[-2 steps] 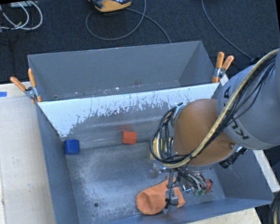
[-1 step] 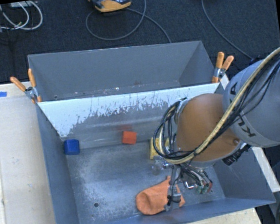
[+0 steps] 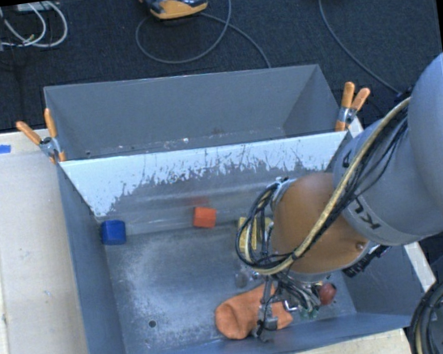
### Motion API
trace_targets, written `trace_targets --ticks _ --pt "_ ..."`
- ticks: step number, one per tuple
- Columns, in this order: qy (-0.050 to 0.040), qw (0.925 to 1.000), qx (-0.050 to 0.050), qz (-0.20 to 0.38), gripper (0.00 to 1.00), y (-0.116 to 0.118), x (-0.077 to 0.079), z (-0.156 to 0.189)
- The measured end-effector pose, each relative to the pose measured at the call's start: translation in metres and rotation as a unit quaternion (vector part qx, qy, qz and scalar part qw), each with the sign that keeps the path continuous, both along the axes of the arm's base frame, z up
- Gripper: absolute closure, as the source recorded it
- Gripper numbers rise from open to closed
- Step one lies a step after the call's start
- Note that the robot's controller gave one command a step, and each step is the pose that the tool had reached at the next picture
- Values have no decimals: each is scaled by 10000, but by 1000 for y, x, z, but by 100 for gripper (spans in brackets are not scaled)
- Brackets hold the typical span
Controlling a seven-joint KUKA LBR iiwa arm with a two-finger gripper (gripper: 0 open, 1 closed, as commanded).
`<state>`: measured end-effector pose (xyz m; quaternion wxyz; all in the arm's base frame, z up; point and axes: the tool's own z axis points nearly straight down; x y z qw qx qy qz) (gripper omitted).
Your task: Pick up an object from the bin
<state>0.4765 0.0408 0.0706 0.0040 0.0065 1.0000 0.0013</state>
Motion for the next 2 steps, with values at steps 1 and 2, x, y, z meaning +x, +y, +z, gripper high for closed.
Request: trace_targets --ticks 1,2 --pt "72 9996 -14 259 100 3 -4 -1" --pt "71 9996 -13 267 100 4 -4 -1"
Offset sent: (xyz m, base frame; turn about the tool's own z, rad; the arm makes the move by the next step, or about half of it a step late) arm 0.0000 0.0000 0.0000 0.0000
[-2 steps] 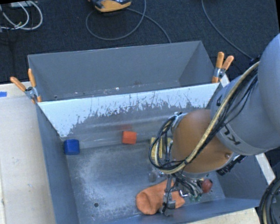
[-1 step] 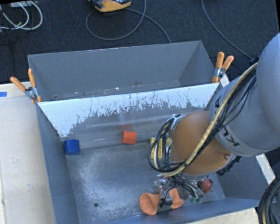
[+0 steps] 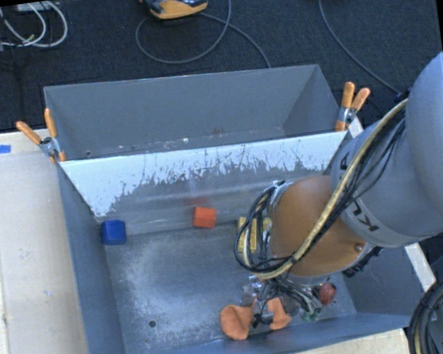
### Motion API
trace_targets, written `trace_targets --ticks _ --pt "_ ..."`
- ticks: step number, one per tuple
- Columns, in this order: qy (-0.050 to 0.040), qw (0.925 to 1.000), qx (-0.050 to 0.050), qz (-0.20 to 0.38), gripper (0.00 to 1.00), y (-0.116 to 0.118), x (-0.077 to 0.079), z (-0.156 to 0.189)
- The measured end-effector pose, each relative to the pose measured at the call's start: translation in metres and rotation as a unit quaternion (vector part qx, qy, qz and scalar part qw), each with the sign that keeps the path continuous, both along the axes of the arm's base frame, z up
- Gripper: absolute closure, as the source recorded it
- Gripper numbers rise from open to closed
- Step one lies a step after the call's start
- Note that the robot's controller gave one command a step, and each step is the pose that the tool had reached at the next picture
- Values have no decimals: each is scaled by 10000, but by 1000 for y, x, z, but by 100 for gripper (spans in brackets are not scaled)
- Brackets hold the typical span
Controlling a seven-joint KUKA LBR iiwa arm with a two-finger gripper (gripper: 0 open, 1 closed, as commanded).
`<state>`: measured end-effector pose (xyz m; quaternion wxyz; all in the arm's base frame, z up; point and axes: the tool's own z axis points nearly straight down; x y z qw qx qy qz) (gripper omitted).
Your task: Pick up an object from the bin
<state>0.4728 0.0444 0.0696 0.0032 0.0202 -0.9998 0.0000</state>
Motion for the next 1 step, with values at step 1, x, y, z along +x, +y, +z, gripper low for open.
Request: trace_targets --ticks 1 --pt "22 10000 -1 -9 100 0 -1 4"
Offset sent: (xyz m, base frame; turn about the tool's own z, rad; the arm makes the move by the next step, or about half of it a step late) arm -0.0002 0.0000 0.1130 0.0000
